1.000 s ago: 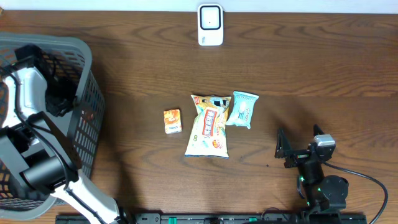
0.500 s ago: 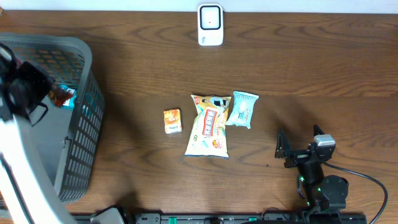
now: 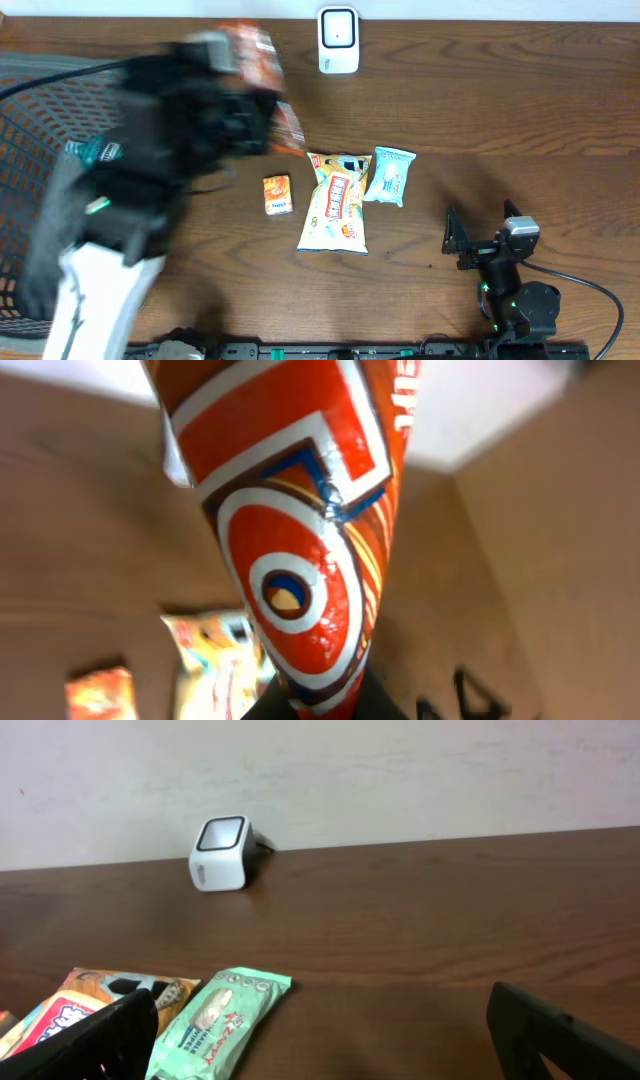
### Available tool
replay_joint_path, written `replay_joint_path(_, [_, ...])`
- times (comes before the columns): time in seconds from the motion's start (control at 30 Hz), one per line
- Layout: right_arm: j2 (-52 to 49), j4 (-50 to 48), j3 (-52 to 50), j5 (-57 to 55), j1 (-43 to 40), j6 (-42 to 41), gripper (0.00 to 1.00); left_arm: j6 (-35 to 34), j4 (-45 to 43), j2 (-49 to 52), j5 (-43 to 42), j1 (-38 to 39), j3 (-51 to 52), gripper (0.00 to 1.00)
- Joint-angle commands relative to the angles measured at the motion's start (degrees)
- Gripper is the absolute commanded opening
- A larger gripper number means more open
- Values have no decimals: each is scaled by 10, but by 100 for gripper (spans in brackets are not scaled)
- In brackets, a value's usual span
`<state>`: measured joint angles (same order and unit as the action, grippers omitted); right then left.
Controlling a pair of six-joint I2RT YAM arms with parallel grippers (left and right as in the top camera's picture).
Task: Scan the item barcode
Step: 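Carry the TOP bar with the left gripper and lower it beside the packet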
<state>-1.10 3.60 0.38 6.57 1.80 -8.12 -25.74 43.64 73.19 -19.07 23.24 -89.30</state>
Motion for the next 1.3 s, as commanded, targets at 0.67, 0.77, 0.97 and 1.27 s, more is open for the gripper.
replay_joint_path(0.67, [1,2,0,-2,3,-4,99,-20,-138,403,-22,240,0,8])
replay_joint_path(0.77, [1,3,0,-2,3,-4,99,-20,-138,426,-24,245,0,8])
replay_joint_path(0.97, [1,2,0,-2,3,-4,99,-20,-137,421,-26,246,-1,34])
replay_joint_path(1.27, [1,2,0,-2,3,-4,99,9,-110,333,17,211,-4,56])
